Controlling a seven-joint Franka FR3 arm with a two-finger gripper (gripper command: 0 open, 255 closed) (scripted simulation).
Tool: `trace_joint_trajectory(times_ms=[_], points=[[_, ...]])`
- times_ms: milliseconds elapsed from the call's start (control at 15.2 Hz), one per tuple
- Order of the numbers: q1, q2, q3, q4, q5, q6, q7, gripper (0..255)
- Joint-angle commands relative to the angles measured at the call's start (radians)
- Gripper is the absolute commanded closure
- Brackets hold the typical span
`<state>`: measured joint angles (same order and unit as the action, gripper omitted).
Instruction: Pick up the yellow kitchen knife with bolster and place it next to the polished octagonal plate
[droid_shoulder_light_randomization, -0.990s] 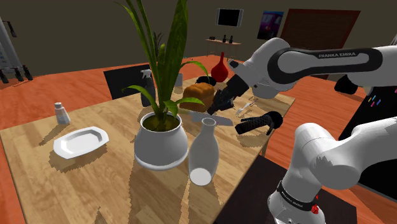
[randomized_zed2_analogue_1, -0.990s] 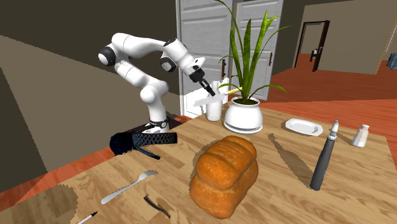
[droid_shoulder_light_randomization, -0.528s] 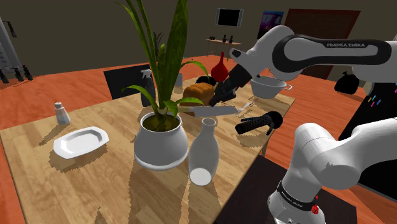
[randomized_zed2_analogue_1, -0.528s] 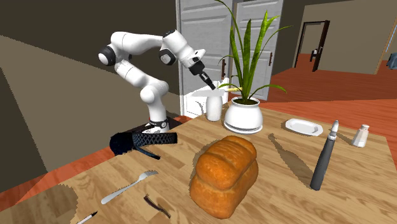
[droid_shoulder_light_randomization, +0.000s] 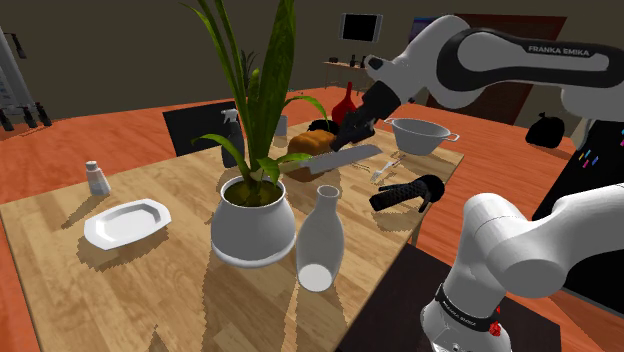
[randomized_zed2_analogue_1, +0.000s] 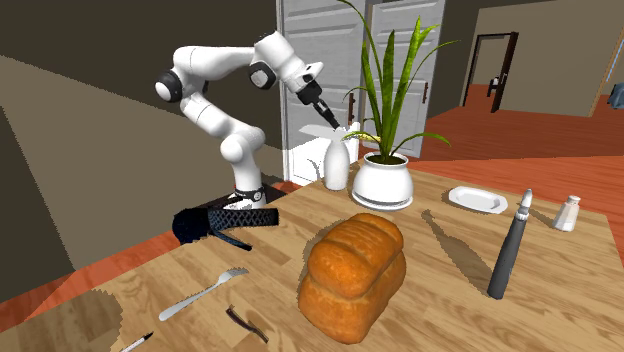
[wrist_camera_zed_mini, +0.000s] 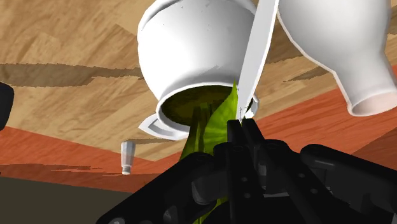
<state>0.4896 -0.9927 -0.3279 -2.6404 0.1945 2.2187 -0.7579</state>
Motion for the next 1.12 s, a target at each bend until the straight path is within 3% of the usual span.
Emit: trace_joint_trajectory(times_ms=[0, 1056], points=[[0.001, 0.002, 0.005, 0.026, -0.001, -0.024, 0.01, 255], [0.021, 0.061, 0.034, 0.266, 0.0, -0.194, 0.075, 255]])
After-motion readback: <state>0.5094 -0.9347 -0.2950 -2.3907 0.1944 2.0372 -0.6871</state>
